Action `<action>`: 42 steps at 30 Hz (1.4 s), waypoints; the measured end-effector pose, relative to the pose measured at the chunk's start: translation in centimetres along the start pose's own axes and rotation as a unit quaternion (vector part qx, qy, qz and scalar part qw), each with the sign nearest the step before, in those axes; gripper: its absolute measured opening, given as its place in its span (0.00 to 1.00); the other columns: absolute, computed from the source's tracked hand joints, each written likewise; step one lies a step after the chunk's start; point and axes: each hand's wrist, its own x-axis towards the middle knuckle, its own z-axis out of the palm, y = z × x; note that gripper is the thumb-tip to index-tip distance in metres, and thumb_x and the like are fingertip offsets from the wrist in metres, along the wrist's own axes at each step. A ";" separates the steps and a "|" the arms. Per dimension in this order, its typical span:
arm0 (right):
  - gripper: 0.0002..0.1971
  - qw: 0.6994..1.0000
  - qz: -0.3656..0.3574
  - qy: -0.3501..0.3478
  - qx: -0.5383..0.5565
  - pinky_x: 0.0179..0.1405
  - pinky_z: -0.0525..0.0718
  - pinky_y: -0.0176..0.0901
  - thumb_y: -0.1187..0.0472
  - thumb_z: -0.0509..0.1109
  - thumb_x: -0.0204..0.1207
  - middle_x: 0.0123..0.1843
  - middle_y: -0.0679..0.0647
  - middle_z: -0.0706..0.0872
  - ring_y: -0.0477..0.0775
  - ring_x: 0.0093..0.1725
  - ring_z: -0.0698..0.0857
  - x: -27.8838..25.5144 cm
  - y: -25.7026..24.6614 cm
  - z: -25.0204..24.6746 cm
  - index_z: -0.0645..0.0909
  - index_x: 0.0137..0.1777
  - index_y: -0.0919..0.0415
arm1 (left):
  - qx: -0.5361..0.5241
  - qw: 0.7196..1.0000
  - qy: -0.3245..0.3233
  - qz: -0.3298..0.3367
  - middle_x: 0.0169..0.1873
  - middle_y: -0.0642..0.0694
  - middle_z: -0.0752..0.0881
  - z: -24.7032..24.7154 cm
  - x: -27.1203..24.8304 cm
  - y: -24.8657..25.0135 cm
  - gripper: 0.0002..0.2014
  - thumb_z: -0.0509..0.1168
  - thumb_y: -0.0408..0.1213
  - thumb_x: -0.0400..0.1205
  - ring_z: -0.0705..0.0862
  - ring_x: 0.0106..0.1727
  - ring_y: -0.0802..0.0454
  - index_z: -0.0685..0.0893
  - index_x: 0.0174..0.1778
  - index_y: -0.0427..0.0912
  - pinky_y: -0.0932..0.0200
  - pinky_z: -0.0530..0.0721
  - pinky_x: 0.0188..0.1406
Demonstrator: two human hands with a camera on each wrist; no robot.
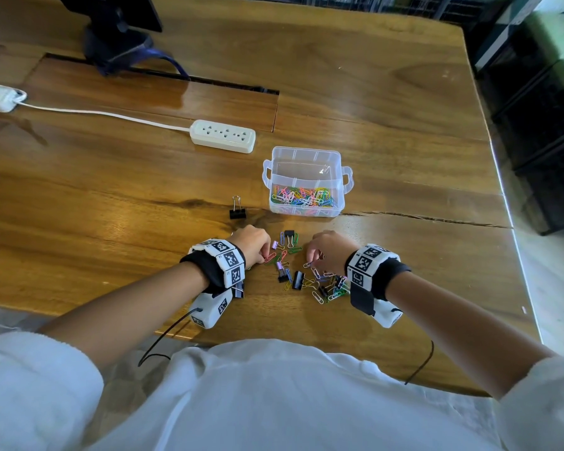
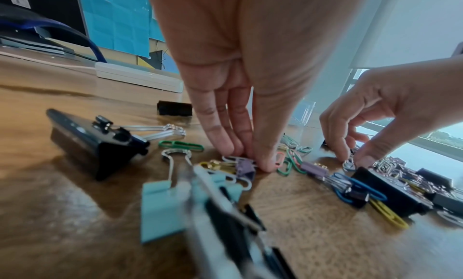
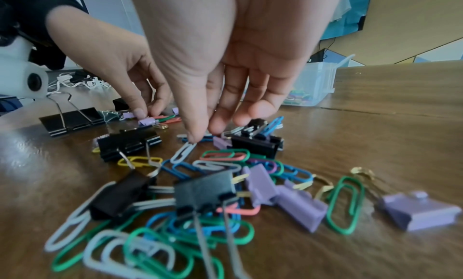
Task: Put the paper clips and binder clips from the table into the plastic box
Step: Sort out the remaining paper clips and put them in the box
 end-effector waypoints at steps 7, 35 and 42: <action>0.05 1.000 0.005 -0.006 -0.003 0.55 0.83 0.43 0.64 0.69 0.74 0.46 0.48 0.84 0.46 0.46 0.80 0.1 0.1 0.1 0.85 0.43 0.55 | 0.024 1.000 0.005 0.014 0.55 0.44 0.84 -0.3 -0.4 -0.8 0.09 0.70 0.33 0.78 0.82 0.57 0.46 0.83 0.53 0.39 0.55 0.80 0.52; 0.04 0.999 0.033 -0.006 0.005 0.49 0.80 0.39 0.57 0.74 0.71 0.42 0.44 0.78 0.46 0.46 0.78 -1.2 0.9 1.0 0.86 0.44 0.54 | 0.095 0.983 -0.046 0.152 0.60 0.45 0.79 -0.5 0.8 0.6 0.17 0.72 0.37 0.76 0.78 0.61 0.47 0.82 0.61 0.43 0.54 0.76 0.59; 0.13 0.999 0.000 -0.024 -0.025 0.46 0.74 0.38 0.53 0.76 0.69 0.45 0.44 0.76 0.47 0.47 0.75 -1.7 1.3 1.1 0.82 0.52 0.53 | 0.098 0.982 -0.045 0.153 0.54 0.45 0.83 -0.3 1.0 0.2 0.11 0.70 0.38 0.77 0.80 0.58 0.48 0.84 0.55 0.41 0.56 0.76 0.53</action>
